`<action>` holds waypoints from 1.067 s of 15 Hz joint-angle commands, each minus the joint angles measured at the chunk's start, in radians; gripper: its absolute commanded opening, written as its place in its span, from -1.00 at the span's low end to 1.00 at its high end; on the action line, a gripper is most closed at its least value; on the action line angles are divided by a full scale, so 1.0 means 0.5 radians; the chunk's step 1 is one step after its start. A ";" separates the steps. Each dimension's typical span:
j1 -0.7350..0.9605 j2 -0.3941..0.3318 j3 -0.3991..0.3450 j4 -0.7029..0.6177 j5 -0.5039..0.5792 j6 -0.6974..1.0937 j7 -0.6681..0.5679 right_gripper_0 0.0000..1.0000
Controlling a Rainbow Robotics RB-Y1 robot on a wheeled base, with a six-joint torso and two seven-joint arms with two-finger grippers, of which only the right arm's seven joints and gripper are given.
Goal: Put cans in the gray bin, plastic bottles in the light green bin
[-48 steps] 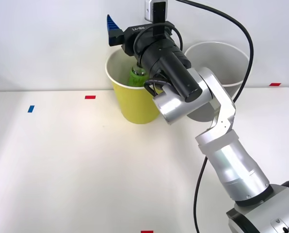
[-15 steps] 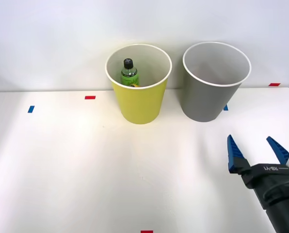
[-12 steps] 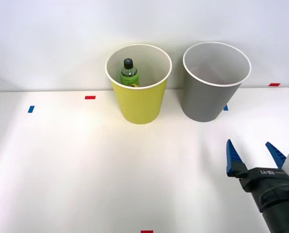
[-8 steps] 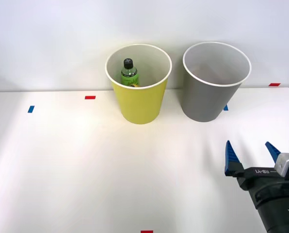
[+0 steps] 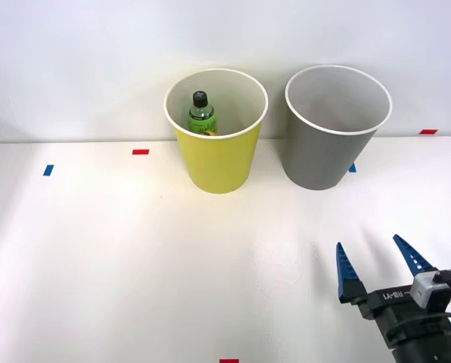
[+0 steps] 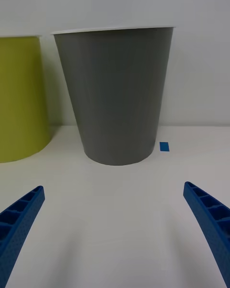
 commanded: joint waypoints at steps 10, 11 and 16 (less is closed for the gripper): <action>-0.038 -0.066 0.089 0.500 -0.152 -0.543 0.365 1.00; -0.023 -0.070 0.092 0.500 -0.152 -0.549 0.359 1.00; 0.054 -0.155 0.264 0.500 -0.437 -0.610 0.353 1.00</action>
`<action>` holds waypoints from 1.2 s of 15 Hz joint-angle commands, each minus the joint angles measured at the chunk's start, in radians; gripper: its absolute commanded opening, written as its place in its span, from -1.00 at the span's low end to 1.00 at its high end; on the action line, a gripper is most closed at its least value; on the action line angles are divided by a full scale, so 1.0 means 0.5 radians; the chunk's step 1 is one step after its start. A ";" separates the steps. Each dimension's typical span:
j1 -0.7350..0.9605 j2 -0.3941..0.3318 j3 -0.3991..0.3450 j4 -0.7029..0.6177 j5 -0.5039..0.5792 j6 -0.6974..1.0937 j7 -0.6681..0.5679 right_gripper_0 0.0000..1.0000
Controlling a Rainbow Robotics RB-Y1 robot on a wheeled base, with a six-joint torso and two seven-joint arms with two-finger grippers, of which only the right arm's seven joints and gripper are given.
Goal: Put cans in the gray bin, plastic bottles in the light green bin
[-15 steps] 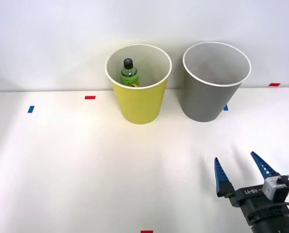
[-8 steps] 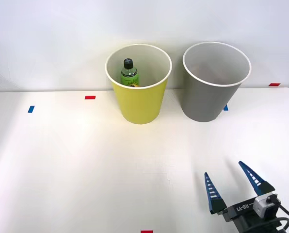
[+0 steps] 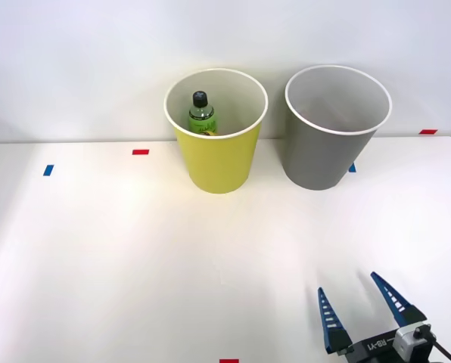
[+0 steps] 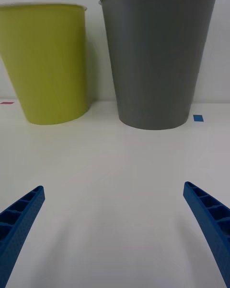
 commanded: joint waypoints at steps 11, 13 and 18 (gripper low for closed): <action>0.053 -0.091 0.097 0.000 -0.301 -0.115 0.027 1.00; 0.053 -0.091 0.097 0.000 -0.301 -0.115 0.027 1.00; 0.053 -0.091 0.097 0.000 -0.301 -0.115 0.027 1.00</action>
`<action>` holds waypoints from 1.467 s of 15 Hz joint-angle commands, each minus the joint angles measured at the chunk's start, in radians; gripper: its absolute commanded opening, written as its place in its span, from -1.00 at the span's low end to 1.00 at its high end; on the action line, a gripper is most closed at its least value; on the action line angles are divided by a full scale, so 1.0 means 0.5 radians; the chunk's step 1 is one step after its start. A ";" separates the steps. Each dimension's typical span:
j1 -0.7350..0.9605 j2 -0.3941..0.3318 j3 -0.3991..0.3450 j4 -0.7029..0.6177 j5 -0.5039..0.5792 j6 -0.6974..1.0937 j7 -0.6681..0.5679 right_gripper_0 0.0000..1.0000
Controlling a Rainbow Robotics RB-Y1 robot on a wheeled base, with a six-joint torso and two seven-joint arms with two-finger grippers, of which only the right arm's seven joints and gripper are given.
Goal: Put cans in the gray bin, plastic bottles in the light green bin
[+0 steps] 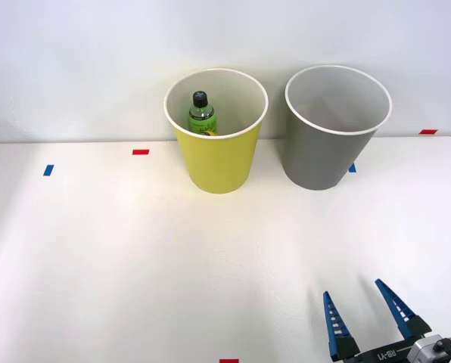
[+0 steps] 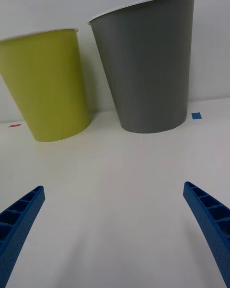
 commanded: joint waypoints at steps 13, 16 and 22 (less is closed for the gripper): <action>0.000 0.000 0.000 0.000 0.000 0.000 0.000 1.00; 0.000 0.000 0.000 0.000 0.000 0.000 0.000 1.00; 0.000 0.000 0.000 0.000 0.000 0.000 0.000 1.00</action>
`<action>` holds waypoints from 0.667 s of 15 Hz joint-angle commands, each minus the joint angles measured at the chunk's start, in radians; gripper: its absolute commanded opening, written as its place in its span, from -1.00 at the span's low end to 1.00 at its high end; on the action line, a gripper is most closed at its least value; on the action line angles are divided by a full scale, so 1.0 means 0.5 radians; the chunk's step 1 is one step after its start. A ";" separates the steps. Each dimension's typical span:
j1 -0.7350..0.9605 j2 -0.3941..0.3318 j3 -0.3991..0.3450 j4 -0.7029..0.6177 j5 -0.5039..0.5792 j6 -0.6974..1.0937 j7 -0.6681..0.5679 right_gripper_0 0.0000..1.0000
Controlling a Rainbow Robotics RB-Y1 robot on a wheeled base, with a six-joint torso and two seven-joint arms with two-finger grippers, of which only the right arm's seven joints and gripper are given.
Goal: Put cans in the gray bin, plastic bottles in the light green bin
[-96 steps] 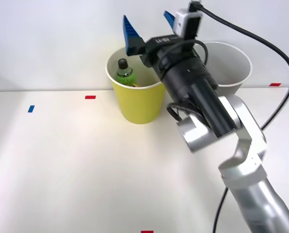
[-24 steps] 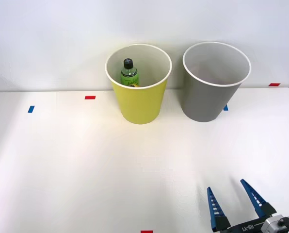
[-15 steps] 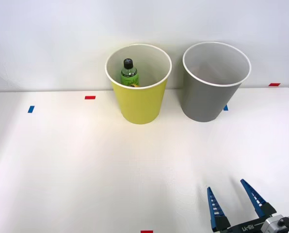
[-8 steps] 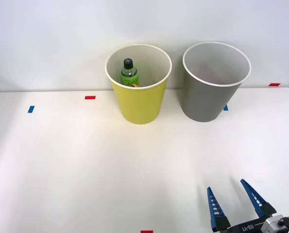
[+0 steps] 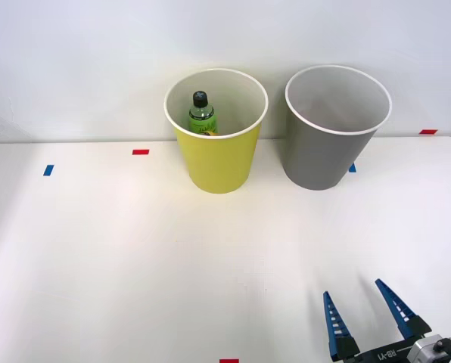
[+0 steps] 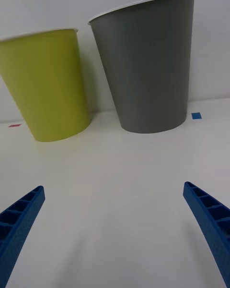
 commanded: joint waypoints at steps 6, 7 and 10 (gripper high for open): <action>0.000 0.000 0.000 0.000 0.000 0.000 0.000 1.00; 0.000 0.000 0.000 0.000 0.000 0.000 0.000 1.00; 0.000 0.000 0.000 0.000 0.000 0.000 0.000 1.00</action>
